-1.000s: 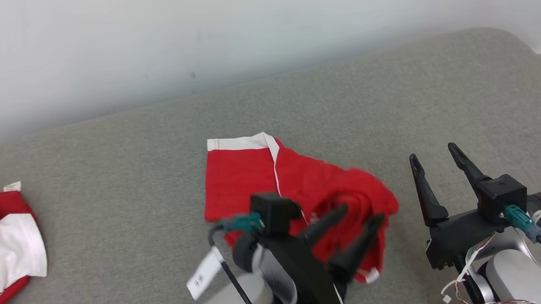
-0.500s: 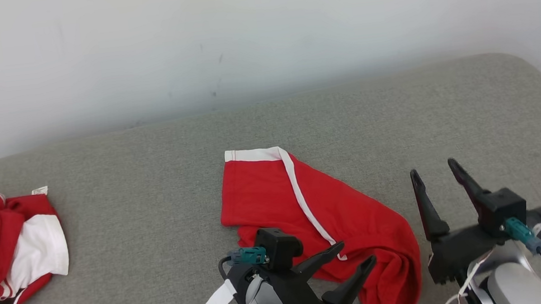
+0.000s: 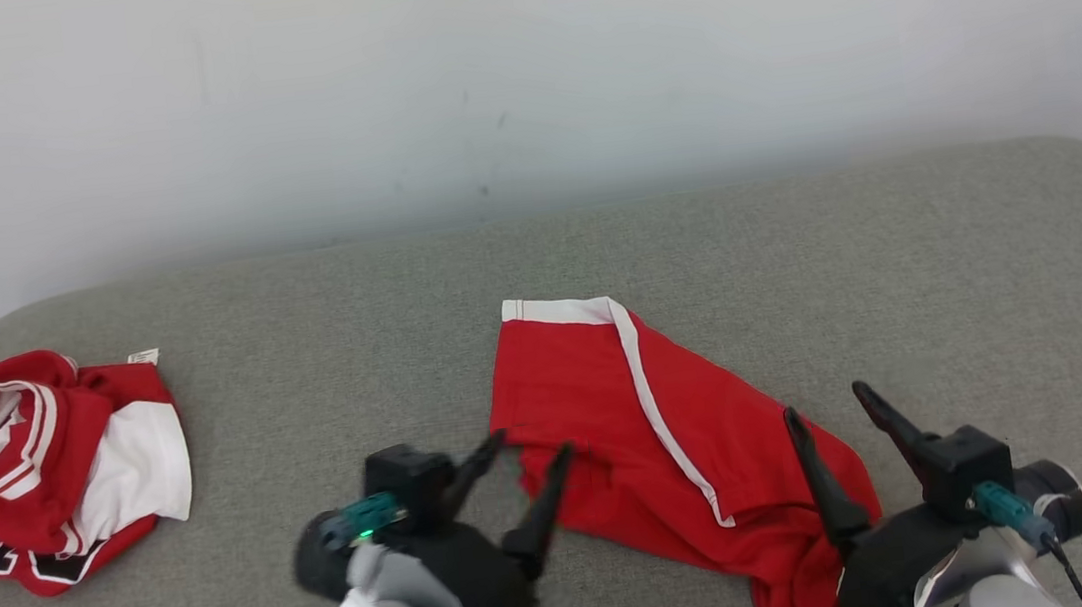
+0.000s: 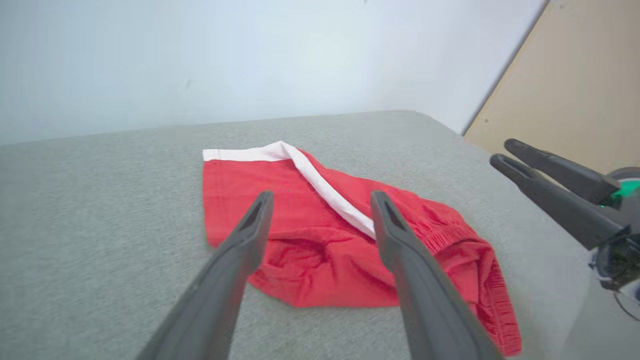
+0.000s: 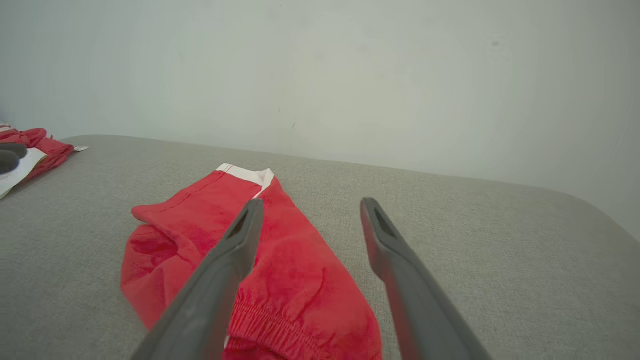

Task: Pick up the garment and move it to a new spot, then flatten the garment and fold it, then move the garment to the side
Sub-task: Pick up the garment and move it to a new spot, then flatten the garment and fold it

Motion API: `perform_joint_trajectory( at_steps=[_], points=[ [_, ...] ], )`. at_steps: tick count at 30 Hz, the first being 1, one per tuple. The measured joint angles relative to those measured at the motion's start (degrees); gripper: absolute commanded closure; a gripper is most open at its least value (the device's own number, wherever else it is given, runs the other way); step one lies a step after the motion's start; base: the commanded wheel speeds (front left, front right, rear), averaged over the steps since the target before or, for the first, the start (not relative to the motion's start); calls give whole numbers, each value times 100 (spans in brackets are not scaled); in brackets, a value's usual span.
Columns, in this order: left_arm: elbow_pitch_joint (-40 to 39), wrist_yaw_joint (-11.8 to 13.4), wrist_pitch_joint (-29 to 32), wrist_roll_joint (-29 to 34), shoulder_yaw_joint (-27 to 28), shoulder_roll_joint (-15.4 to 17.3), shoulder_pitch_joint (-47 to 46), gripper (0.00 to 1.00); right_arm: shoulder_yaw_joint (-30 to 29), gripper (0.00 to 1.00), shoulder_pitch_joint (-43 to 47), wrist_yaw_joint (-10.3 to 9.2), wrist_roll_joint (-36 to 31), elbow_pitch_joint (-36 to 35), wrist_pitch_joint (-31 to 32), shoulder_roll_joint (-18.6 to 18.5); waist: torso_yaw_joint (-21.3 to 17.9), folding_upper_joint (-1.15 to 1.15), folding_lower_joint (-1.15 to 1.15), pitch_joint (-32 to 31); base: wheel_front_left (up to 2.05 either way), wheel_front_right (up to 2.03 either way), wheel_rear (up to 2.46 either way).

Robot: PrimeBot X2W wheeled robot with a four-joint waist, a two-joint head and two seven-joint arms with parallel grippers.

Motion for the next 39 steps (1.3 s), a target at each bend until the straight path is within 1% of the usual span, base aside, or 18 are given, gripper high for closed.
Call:
perform_joint_trajectory(
  at_steps=[2,3,10,16,20,23,26,28,33,35,39],
  points=[
    [-41,209,-63,38,124,188,122,0,33,0,94,2,-1,-23,13,11,38,0,0,-14,0,0,0],
    [-77,226,-91,43,182,272,206,0,51,0,126,21,0,-20,30,12,51,0,0,-24,0,0,0],
    [-369,277,-154,169,621,725,665,0,171,0,296,44,-2,-108,158,10,104,0,0,-52,0,0,0],
    [-614,278,-169,332,1089,1029,1170,0,280,0,367,63,-49,-201,294,-14,135,0,0,-52,0,0,0],
    [-608,278,-170,472,1736,1027,1499,0,321,0,446,70,-126,-234,422,-114,199,1,0,-21,0,0,0],
    [-616,278,-170,700,2165,998,1701,0,342,0,444,70,-188,-233,547,-189,272,1,0,12,0,0,0],
    [-673,278,-170,846,2468,975,1836,0,408,0,410,97,-244,-143,684,-249,359,0,0,47,0,0,0],
    [-746,278,-170,1027,2602,928,1914,0,479,0,378,112,-278,-94,776,-265,415,0,0,69,0,0,0],
    [-974,278,-170,1333,2924,750,2061,0,765,0,141,270,-487,215,1076,-268,504,1,1,124,0,0,0],
    [-1056,278,-171,1449,3007,673,2095,0,884,0,42,305,-590,358,1204,-286,529,0,0,139,0,0,0],
    [-1223,278,-171,1681,3133,541,2115,0,989,0,-54,305,-766,552,1377,-371,581,1,0,163,0,0,0]
  ],
)
